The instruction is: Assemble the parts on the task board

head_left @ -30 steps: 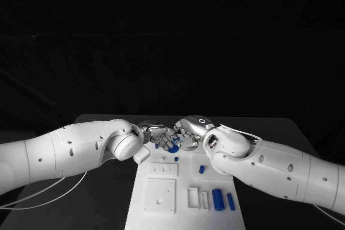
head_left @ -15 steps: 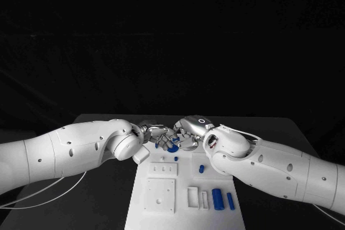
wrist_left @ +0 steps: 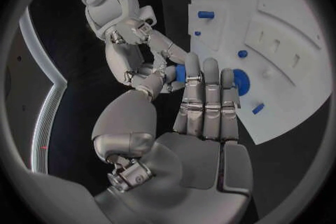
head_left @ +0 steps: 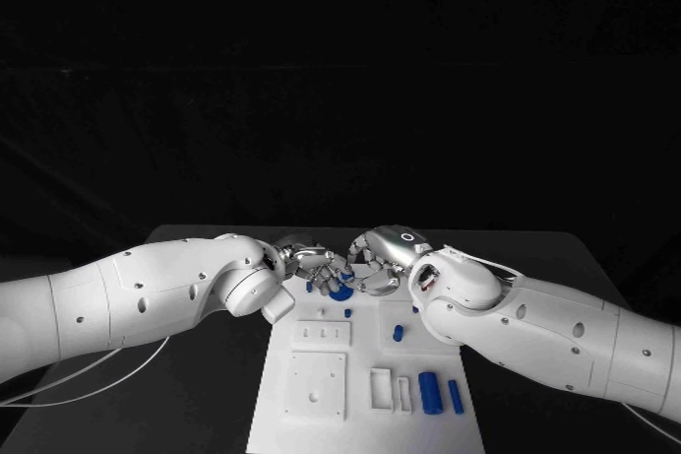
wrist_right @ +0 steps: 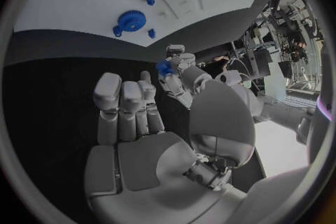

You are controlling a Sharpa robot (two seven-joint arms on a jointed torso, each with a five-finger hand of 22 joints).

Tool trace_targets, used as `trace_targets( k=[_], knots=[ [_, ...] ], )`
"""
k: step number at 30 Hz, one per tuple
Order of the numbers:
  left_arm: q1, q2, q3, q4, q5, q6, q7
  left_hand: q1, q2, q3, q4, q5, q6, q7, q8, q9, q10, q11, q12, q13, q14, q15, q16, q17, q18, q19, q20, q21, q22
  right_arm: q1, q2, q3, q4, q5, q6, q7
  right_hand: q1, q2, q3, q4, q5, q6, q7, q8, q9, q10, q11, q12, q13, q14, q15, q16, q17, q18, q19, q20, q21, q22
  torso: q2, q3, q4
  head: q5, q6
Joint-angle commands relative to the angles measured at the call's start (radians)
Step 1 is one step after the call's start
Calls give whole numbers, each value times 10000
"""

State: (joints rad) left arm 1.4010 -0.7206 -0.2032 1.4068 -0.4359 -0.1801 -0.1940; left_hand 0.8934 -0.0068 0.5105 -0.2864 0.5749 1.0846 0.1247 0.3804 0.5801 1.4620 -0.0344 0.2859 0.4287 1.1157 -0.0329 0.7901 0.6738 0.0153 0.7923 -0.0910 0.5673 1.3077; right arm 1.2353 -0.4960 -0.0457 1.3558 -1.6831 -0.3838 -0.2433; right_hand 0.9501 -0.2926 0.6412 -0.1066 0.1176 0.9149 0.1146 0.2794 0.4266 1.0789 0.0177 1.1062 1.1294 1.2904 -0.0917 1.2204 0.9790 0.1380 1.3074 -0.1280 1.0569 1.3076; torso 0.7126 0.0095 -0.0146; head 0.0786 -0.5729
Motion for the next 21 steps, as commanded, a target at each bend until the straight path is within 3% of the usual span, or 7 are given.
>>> trace_targets(
  k=[1,8,15,17,20,21],
  knots=[
    [9,-1,10,37,-660,-20,-152,148,1,15,14,41,1029,-949,107,230,116,-51,137,74,107,-49,103,28,-153,103,-237,123,239,-3,-89,0,-1,143,-581,-35,-172,-2,-325,-17,107,-339,232,-60,-18,-17,60,-85,-76,-34,49,-92,-24,1238,-124,-43,-80,11,1,-2,12,-7,-4],
    [7,-105,3,107,-1279,-382,-591,152,-28,-12,30,66,1097,-1016,231,569,144,-135,411,220,224,-148,296,22,-153,143,-350,515,256,-86,-702,0,333,314,-759,169,-227,-21,-829,-52,635,-496,281,-117,-28,-91,105,-136,-200,-54,91,-202,-30,1238,-193,-63,-207,-17,0,-6,21,15,-11],
    [9,-315,-103,169,-1757,-451,-923,153,-6,-43,67,109,1077,-1105,464,1473,147,-270,993,612,399,-312,634,-4,-152,361,-663,1429,254,-133,-1457,14,493,571,-855,243,-180,6,-883,-24,773,-449,269,-84,-10,-80,94,-121,-230,-38,82,-217,-21,1238,-180,-70,-224,-17,-11,4,0,118,-70],
    [9,-334,-184,190,-1987,-375,-1034,215,7,-91,64,93,1024,-1126,434,1695,397,-457,1666,1113,672,-513,1054,180,-52,691,-838,1940,256,-133,-1601,32,448,627,-860,240,-168,16,-881,0,804,-426,262,-69,-4,-74,88,-117,-239,-31,76,-221,-19,1238,-173,-71,-227,-17,-10,1,4,126,-89],
    [9,-335,-274,151,-2266,-265,-1219,250,24,-122,45,34,1053,-1192,316,2004,174,-653,2788,2036,841,-829,1842,599,66,1084,-1167,2913,253,-133,-1804,71,369,839,-895,244,-146,23,-873,33,845,-401,253,-54,3,-65,80,-112,-252,-23,68,-228,-17,1238,-164,-73,-231,-17,-22,3,8,158,-135],
    [9,-331,-349,147,-2304,-162,-1305,213,42,-81,49,33,1065,-1218,243,2186,12,-699,3305,2454,797,-933,2159,742,96,1063,-1273,3306,238,-133,-1869,93,349,939,-895,249,-138,26,-870,42,856,-391,250,-48,6,-63,77,-111,-256,-20,65,-231,-16,1238,-162,-73,-232,-17,-21,2,12,159,-148]
  ],
)
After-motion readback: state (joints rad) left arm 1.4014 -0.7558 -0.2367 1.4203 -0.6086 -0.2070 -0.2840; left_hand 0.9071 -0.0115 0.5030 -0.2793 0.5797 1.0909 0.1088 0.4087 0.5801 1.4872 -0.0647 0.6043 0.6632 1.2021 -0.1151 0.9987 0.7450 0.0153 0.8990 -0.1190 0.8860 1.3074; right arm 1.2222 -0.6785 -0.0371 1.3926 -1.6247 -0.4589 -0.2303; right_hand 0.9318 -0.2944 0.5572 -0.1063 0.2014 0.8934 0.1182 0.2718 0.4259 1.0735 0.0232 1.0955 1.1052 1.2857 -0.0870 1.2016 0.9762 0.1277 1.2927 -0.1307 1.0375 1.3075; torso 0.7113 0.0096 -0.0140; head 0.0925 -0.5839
